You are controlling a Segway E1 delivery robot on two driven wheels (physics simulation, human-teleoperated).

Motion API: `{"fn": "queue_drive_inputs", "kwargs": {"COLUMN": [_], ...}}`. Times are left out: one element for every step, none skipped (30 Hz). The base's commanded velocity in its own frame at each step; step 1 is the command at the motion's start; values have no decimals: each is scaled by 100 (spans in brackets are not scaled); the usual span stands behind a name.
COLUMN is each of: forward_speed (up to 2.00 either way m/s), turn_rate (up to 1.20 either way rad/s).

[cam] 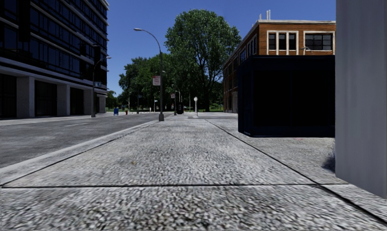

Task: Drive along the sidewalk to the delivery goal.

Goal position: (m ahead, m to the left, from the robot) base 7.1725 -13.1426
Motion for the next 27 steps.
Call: {"fn": "queue_drive_inputs", "kwargs": {"forward_speed": [200,200,200,200,200,200,200,200,200,200,200,200,200,200,200,200,200,200,200,200,200,192,186,186,184,183,178], "turn_rate": [0,0,-1,-17,-17,-21,-22,-22,-22,-23,-26,-34,-38,-38,-41,-42,-42,-42,-42,-42,-48,-55,-57,-57,-57,-58,-58]}}
